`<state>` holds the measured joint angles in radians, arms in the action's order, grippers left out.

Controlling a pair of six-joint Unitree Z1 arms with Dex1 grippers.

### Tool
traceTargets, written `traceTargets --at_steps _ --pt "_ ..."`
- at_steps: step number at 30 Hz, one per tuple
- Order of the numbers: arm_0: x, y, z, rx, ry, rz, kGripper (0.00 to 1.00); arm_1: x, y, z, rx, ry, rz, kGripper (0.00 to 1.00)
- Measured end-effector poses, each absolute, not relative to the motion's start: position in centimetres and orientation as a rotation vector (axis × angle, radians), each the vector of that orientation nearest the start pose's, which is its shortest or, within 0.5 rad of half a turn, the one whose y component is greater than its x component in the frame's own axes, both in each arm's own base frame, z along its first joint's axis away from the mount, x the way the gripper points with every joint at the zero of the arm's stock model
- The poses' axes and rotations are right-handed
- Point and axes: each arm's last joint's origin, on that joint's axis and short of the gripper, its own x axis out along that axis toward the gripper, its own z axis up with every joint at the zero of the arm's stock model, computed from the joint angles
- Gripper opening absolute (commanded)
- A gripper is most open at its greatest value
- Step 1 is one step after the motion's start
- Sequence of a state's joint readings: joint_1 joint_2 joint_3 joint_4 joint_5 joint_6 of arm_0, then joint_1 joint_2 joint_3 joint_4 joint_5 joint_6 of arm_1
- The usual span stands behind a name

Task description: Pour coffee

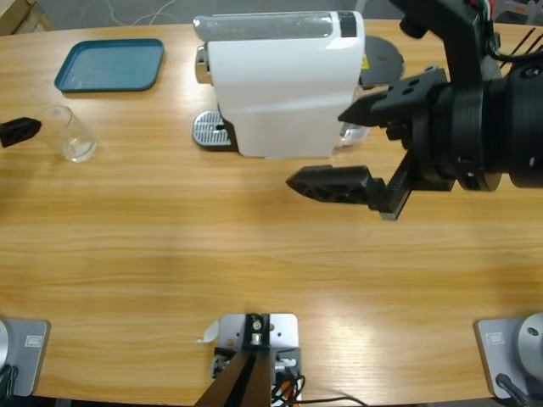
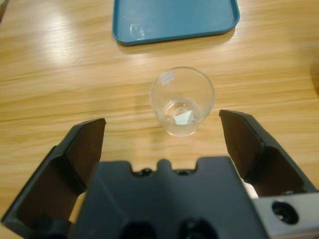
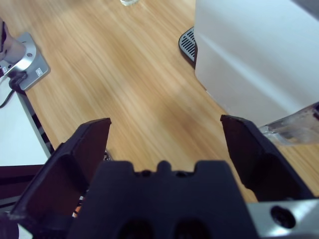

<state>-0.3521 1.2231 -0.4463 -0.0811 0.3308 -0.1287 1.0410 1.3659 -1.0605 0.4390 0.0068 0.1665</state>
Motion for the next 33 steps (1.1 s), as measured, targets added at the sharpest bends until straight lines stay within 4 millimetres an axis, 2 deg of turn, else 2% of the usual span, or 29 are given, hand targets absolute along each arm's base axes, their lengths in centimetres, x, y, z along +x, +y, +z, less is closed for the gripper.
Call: traceTargets --at_steps 6,12,24,33 --pt "18.8 -5.0 23.0 0.057 0.635 0.03 1.0 12.1 20.9 35.3 -0.239 0.758 0.925 1.0" --pt "20.4 -5.7 22.1 0.039 0.634 -0.005 1.0 12.3 21.2 35.0 -0.245 0.763 0.92 1.0" --pt "21.9 -5.8 20.3 0.05 0.692 0.012 1.0 13.3 22.8 33.5 -0.242 0.77 0.917 1.0" --pt "23.2 -6.1 18.8 0.022 0.691 0.023 1.0 13.3 22.8 33.1 -0.243 0.782 0.913 1.0"
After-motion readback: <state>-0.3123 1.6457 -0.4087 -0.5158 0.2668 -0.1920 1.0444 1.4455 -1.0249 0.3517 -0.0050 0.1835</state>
